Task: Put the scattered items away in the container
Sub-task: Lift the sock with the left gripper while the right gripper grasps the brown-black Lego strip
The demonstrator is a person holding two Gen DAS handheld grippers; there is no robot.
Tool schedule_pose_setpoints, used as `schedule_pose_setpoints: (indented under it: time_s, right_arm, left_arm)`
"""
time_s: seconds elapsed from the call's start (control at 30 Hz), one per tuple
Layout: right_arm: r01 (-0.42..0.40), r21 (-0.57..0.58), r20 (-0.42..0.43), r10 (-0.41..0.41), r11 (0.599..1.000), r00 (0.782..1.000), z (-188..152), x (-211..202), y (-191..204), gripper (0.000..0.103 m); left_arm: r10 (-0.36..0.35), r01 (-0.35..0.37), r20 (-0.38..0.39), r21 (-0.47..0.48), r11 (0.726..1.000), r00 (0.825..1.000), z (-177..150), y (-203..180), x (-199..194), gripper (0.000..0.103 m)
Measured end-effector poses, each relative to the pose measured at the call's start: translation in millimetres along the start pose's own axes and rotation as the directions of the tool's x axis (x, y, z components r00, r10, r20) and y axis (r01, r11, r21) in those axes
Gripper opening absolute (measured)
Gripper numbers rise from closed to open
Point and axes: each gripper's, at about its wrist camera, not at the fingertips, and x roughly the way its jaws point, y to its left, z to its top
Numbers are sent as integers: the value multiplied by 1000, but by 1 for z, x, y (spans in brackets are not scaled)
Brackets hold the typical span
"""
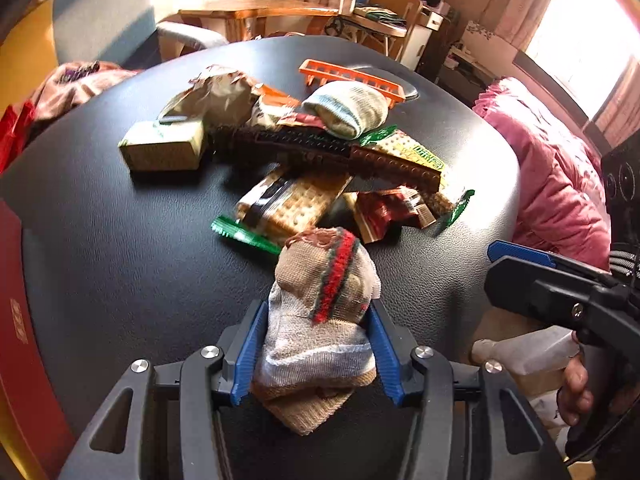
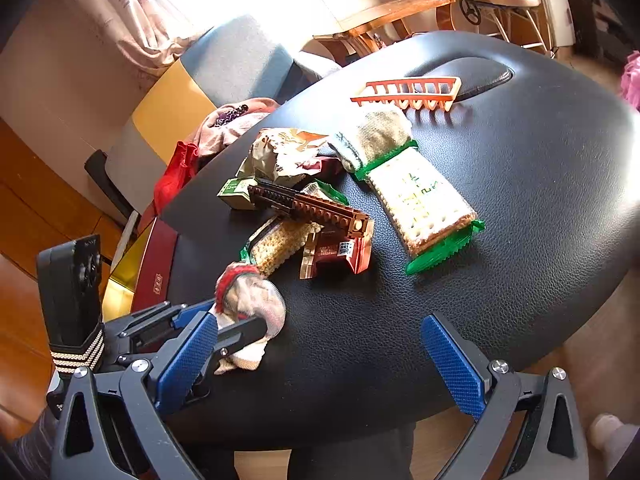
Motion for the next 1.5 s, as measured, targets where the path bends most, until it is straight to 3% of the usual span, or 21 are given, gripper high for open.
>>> schedule_pose_setpoints:
  time_s: [0.3, 0.43, 0.53, 0.57, 0.67, 0.97, 1.03, 1.07, 1.1, 1.27, 1.5]
  right_arm:
    - [40, -85, -10, -41, 996, 999, 2, 2, 19, 103]
    - [17, -153, 9, -16, 988, 1000, 18, 0, 32, 103]
    - [35, -231, 34, -28, 972, 999, 39, 4, 42, 91]
    - [46, -255, 32, -39, 966, 999, 46, 9, 46, 83]
    - [68, -322, -9, -74, 944, 997, 56, 25, 51, 70]
    - [101, -512, -134, -196, 853, 971, 77, 77, 64, 62]
    - [103, -552, -158, -226, 827, 961, 82, 89, 67, 52]
    - [102, -564, -165, -232, 819, 958, 83, 91, 66, 41]
    - [98, -565, -166, -229, 819, 959, 82, 91, 64, 30]
    - [81, -553, -160, -202, 829, 966, 75, 82, 62, 26]
    - [11, -473, -199, -119, 881, 973, 46, 66, 74, 24]
  left_arm:
    - [18, -16, 15, -96, 995, 1000, -22, 18, -16, 51]
    - [39, -37, 15, -133, 990, 999, -35, 28, -27, 51]
    - [57, -54, 15, -151, 987, 998, -44, 34, -33, 51]
    - [60, -56, 17, -157, 986, 998, -46, 35, -35, 51]
    - [68, -63, 24, -167, 984, 997, -54, 39, -39, 51]
    - [74, -67, 39, -156, 985, 996, -57, 39, -39, 53]
    - [79, -72, 41, -149, 986, 996, -57, 38, -38, 55]
    - [84, -77, 42, -146, 986, 996, -57, 37, -38, 55]
    - [89, -82, 44, -144, 986, 995, -57, 37, -38, 56]
    - [105, -97, 54, -145, 985, 993, -58, 35, -37, 57]
    - [98, -86, 61, -165, 983, 993, -59, 38, -38, 57]
